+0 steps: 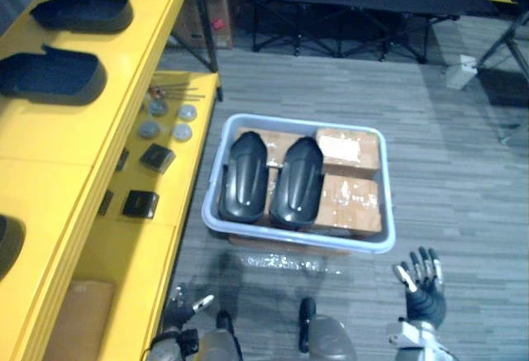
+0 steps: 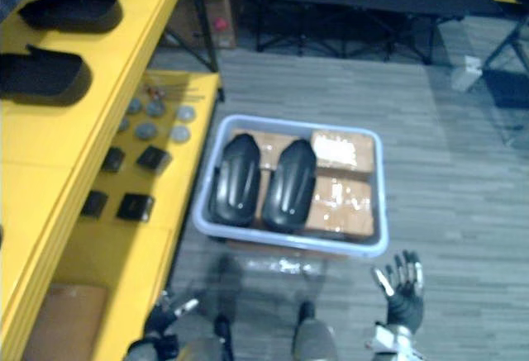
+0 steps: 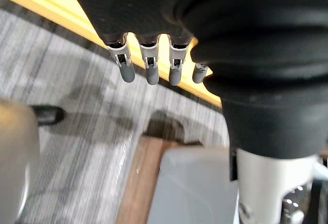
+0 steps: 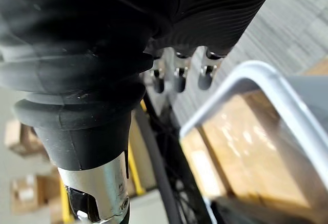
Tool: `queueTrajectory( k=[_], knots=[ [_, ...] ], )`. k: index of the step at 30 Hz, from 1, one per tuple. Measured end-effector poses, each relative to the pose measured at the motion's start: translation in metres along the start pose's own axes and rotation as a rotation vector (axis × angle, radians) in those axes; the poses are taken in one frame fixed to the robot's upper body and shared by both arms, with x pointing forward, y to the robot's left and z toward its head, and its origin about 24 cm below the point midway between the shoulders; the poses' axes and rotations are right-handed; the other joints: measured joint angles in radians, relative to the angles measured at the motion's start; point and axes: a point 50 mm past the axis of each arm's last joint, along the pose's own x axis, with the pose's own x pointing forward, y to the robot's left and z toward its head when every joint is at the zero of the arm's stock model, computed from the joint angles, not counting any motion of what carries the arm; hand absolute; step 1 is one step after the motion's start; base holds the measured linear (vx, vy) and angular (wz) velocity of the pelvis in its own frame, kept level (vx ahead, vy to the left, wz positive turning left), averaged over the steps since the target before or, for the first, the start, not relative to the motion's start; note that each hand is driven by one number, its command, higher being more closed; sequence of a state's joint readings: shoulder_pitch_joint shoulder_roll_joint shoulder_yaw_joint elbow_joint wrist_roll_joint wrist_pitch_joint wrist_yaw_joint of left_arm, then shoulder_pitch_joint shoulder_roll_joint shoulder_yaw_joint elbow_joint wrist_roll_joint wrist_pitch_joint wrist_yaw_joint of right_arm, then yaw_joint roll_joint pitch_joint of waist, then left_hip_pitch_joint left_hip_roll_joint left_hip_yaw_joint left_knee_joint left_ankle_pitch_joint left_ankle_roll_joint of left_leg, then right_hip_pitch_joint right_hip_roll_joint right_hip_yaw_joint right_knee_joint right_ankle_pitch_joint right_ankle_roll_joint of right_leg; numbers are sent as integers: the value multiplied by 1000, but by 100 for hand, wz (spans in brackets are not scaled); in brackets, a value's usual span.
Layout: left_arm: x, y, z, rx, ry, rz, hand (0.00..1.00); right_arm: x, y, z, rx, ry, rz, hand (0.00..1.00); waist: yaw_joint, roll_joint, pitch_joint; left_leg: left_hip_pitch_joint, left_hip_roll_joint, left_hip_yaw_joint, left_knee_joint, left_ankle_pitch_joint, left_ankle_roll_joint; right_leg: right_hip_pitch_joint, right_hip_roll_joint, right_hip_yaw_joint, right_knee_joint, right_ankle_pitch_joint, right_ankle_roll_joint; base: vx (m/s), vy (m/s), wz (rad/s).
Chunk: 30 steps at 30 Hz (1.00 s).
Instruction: Walk over and take plastic housings, then place them on the shelf
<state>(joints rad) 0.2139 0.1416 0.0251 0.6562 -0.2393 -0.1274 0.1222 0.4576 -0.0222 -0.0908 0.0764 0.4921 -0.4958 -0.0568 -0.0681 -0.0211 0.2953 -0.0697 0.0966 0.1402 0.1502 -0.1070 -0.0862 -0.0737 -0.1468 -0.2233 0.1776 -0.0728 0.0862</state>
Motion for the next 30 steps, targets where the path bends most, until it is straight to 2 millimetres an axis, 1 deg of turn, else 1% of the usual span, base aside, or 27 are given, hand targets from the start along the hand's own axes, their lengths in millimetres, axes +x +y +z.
queueTrajectory(
  k=[3, 6, 7, 8, 9, 11, 12, 13, 15, 16, 18, 19, 20, 22, 25, 27, 29, 30],
  knots=[
    [-3, 5, -13, -32, 55, 35, 0, 15, 5, 8, -52, -48, -29, 0, 9, 14, 8, -4, -7, -21, -2, 7, 2, 4, -5, -11, 1, 3, 5, -30, 4, 18],
    [-5, 6, -21, -30, 86, 39, 0, 41, 10, 17, -63, -72, -127, 0, 23, 28, 16, -15, -10, -28, -1, 13, 3, 5, -7, -22, -6, 15, 11, -1, 2, 11],
    [-4, 6, -21, -30, 84, 39, 0, 47, 10, 20, -62, -78, -153, 0, 27, 30, 17, -18, -10, -31, -1, 14, 3, 5, -7, -24, -10, 18, 11, 19, 3, 13],
    [-4, 5, -21, -29, 83, 38, 0, 62, 10, 26, -56, -94, -223, 0, 33, 33, 19, -19, -12, -39, -2, 17, 3, 7, -6, -26, -23, 28, 8, 28, 7, 11],
    [-4, 5, -20, -28, 82, 36, 0, 68, 10, 30, -54, -102, -247, 0, 35, 34, 21, -20, -14, -42, -2, 18, 4, 9, -6, -26, -30, 32, 10, 33, 19, 9],
    [-3, 3, -18, -23, 76, 23, 0, 90, 8, 42, -53, -125, -319, 0, 46, 39, 34, -20, -21, -47, -1, 19, 6, 24, -9, -27, -54, 46, 13, 5, 36, 8],
    [-3, 3, -18, -23, 73, 20, 0, 96, 7, 44, -58, -124, -335, 0, 52, 41, 35, -20, -22, -47, -1, 19, 7, 25, -10, -27, -58, 50, 12, -11, 33, 8],
    [-2, 2, -16, -23, 69, 18, 0, 106, 7, 48, -59, -119, -366, 0, 58, 44, 39, -23, -25, -49, -1, 21, 9, 28, -11, -27, -66, 56, 13, -15, 39, 11],
    [0, 0, -12, -34, 58, 11, 0, 123, 13, 58, -44, -112, -397, 0, 60, 52, 69, -21, -34, -57, 3, 24, 13, 40, -18, -28, -69, 59, 15, -40, 45, 19],
    [2, -3, -9, -54, 48, 4, 0, 133, 15, 63, -39, -107, -421, 0, 62, 61, 89, -34, -39, -73, 10, 25, 16, 40, -21, -29, -69, 59, 17, -53, 25, 24],
    [4, -6, -3, -67, 29, -12, 0, 143, 13, 70, -37, -96, -457, 0, 60, 77, 113, -57, -46, -88, 31, 23, 20, 36, -26, -35, -69, 60, 17, -77, 34, 31],
    [6, -8, 1, -70, 18, -17, 0, 150, 11, 74, -43, -88, -478, 0, 67, 87, 131, -66, -48, -99, 38, 25, 23, 36, -27, -41, -69, 61, 19, -101, 31, 32],
    [6, -9, 2, -74, 14, -21, 0, 157, 10, 78, -38, -75, -494, 0, 75, 96, 137, -88, -50, -107, 44, 28, 26, 23, -28, -50, -67, 62, 20, -65, 9, 20],
    [6, -11, 2, -68, 15, -34, 0, 166, 12, 82, -43, -54, -502, 0, 87, 106, 150, -98, -50, -110, 54, 28, 26, 18, -28, -52, -65, 63, 22, -39, 2, 10],
    [5, -18, 2, -59, 6, -68, 0, 180, 20, 93, -31, -48, -483, 0, 96, 118, 159, -130, -52, -116, 69, 28, 27, -12, -31, -53, -51, 63, 22, -25, 9, 6],
    [6, -22, 4, -62, -5, -83, 0, 186, 22, 99, -41, -50, -464, 0, 100, 127, 165, -142, -56, -129, 75, 28, 27, -18, -33, -53, -45, 63, 22, -14, 17, 11],
    [5, -29, 5, -78, -15, -106, 0, 191, 23, 109, -50, -75, -439, 0, 109, 143, 173, -147, -59, -130, 86, 26, 29, -29, -38, -50, -24, 60, 18, -21, 24, 5],
    [5, -32, 6, -88, -17, -114, 0, 195, 27, 116, -44, -94, -415, 0, 109, 152, 178, -157, -62, -132, 94, 25, 32, -38, -42, -49, -13, 58, 17, -33, 29, 5]
  ],
)
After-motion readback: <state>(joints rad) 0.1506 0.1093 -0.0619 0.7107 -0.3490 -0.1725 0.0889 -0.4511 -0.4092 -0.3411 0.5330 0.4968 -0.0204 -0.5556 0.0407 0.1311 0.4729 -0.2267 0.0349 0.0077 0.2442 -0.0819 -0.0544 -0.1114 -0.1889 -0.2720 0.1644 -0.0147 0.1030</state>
